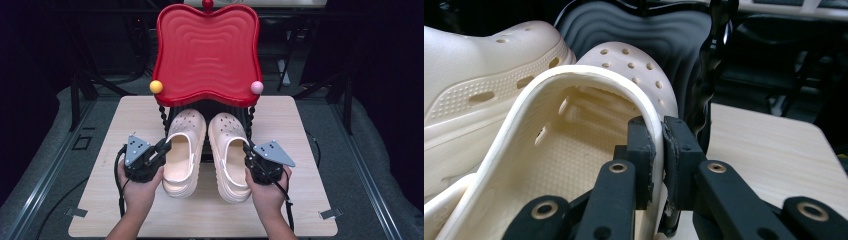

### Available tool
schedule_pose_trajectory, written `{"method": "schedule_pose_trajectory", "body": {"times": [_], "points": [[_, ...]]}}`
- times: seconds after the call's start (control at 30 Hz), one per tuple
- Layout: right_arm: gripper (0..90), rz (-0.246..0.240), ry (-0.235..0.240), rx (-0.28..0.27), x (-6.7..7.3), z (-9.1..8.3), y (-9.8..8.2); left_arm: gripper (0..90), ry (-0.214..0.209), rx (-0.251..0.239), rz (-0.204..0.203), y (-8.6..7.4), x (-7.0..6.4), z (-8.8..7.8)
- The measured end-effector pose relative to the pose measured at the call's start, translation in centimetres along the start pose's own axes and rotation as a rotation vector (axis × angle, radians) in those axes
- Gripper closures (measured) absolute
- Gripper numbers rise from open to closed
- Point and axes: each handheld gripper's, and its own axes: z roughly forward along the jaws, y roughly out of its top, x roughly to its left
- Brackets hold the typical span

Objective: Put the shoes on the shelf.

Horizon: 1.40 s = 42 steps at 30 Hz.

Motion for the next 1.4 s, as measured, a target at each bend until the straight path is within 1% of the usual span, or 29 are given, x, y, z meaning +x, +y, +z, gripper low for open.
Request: {"method": "schedule_pose_trajectory", "body": {"times": [0.03,0.07,0.1,0.13,0.2,0.27,0.33,0.37,0.4,0.43,0.47,0.5,0.57,0.67,0.7,0.73,0.77,0.83,0.87,0.93,1.0,1.07,1.1,1.2,1.27,1.3,1.33,1.37,1.4], "points": [[83.2,-0.015,-0.016,-0.004,0.1,0.6,0.2,79.8,0.01,-0.001,0.003,0.1,0.1,0.5],[83.2,-0.015,-0.016,-0.004,0.1,0.6,0.2,79.9,0.01,-0.001,0.003,0.1,0.1,0.5],[83.3,-0.03,-0.035,-0.005,0.3,1.2,0.5,79.8,0.016,-0.001,0.003,0.2,0.3,1.0],[83.3,-0.036,-0.042,-0.001,0.4,1.4,0.6,80.2,0.022,-0.001,-0.004,0.3,0.3,1.3],[83.6,-0.042,-0.058,-0.003,0.5,2.1,0.9,80.4,0.03,-0.009,0.002,0.5,0.4,1.9],[83.6,-0.043,-0.065,-0.002,0.5,2.4,1.0,80.4,0.034,-0.007,0.008,0.5,0.4,2.0],[83.6,-0.033,-0.073,-0.001,0.4,3.0,1.2,80.4,0.037,-0.004,0.017,0.7,0.5,2.5],[83.6,-0.011,-0.074,-0.004,0.4,3.6,1.4,80.4,0.038,-0.012,0.023,0.8,0.5,3.0],[83.6,-0.006,-0.073,-0.005,0.4,3.9,1.5,80.4,0.038,-0.012,0.023,0.8,0.5,3.0],[83.6,-0.004,-0.077,-0.003,0.5,4.1,1.6,80.4,0.039,-0.012,0.029,1.0,0.6,3.5],[83.6,-0.004,-0.077,-0.003,0.5,4.1,1.6,80.4,0.039,-0.012,0.029,1.0,0.6,3.5],[83.3,-0.001,-0.074,-0.007,0.8,4.6,1.7,80.3,0.041,-0.014,0.028,1.1,0.7,4.0],[83.1,-0.004,-0.078,-0.023,1.0,5.0,1.9,80.3,0.035,-0.029,0.013,1.4,0.8,4.6],[83.1,-0.009,-0.077,-0.035,1.3,5.6,2.2,80.2,0.029,-0.041,0.005,1.7,0.9,5.2],[83.0,-0.02,-0.071,-0.045,1.5,6.0,2.5,80.1,0.023,-0.055,0.0,1.9,1.0,5.5],[83.0,-0.02,-0.071,-0.045,1.5,6.0,2.5,80.0,0.023,-0.055,0.0,1.9,1.0,5.5],[82.9,-0.033,-0.075,-0.06,1.6,6.4,2.8,80.0,0.024,-0.066,-0.001,2.1,1.0,5.8],[82.8,-0.032,-0.074,-0.063,1.6,6.8,3.1,79.9,0.025,-0.064,0.01,2.4,1.1,6.6],[82.8,-0.032,-0.074,-0.063,1.6,6.8,3.1,79.9,0.025,-0.064,0.01,2.4,1.1,6.6],[82.8,-0.024,-0.077,-0.064,1.3,7.5,3.4,79.9,0.025,-0.074,0.022,2.6,1.3,7.2],[82.8,-0.017,-0.083,-0.07,1.0,7.8,3.5,79.9,0.032,-0.074,0.03,2.5,1.4,7.5],[82.8,-0.021,-0.087,-0.069,1.0,7.9,3.5,79.9,0.027,-0.069,0.029,2.4,1.4,7.7],[82.6,-0.027,-0.089,-0.06,1.0,8.3,3.4,79.9,0.029,-0.05,0.048,2.2,1.3,8.1],[82.1,-0.052,-0.091,-0.042,1.1,8.8,3.1,79.4,0.038,-0.037,0.095,1.7,1.0,8.5],[81.6,-0.069,-0.088,-0.048,1.3,8.8,2.9,78.9,0.041,-0.035,0.095,1.6,1.0,8.5],[81.6,-0.069,-0.088,-0.048,1.3,8.8,2.9,78.9,0.04,-0.032,0.09,1.6,1.1,8.5],[80.7,-0.077,-0.081,-0.043,1.4,8.9,2.8,77.9,0.04,-0.031,0.081,1.5,1.3,8.5],[80.1,-0.079,-0.076,-0.04,1.4,8.9,2.8,77.1,0.034,-0.021,0.057,1.2,1.5,8.5],[79.3,-0.085,-0.067,-0.027,1.4,8.9,2.7,76.3,0.03,-0.023,0.057,1.1,1.5,8.5]]}}
